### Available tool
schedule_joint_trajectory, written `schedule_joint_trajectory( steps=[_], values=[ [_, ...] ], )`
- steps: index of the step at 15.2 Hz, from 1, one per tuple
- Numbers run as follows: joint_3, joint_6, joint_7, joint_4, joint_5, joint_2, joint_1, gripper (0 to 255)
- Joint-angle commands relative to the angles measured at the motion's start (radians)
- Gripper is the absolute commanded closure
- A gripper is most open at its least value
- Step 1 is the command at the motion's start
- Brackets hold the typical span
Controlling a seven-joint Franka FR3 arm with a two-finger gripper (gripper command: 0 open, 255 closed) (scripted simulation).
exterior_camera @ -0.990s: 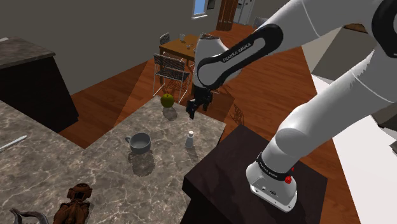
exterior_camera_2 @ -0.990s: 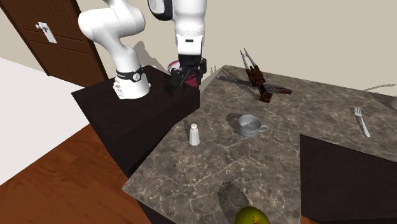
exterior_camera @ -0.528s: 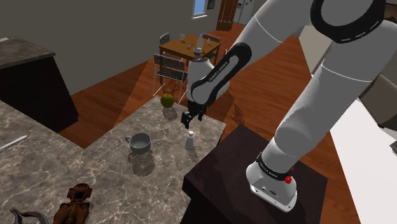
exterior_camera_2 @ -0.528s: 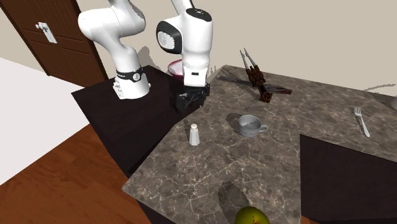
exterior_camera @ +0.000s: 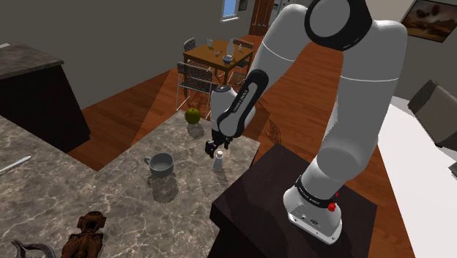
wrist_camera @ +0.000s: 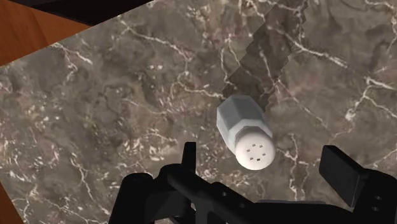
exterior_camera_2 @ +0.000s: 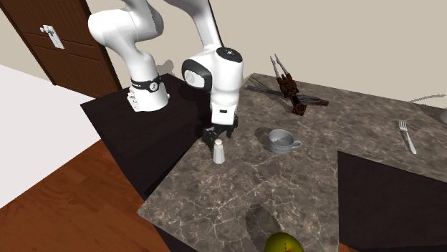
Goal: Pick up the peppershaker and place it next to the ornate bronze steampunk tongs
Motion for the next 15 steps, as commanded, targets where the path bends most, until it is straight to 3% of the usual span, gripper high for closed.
schedule_joint_trajectory(
  steps=[1, 5, 12, 13, 15],
  values=[
    [-0.016, 0.030, 0.015, 0.007, -0.019, 0.036, 0.011, 0],
    [-0.042, 0.076, 0.034, 0.019, -0.043, 0.094, 0.030, 0],
    [-0.042, 0.076, 0.033, 0.019, -0.043, 0.094, 0.030, 0],
    [-0.042, 0.076, 0.033, 0.019, -0.043, 0.094, 0.030, 255],
    [-0.042, 0.076, 0.033, 0.019, -0.043, 0.094, 0.030, 255]
  ],
)
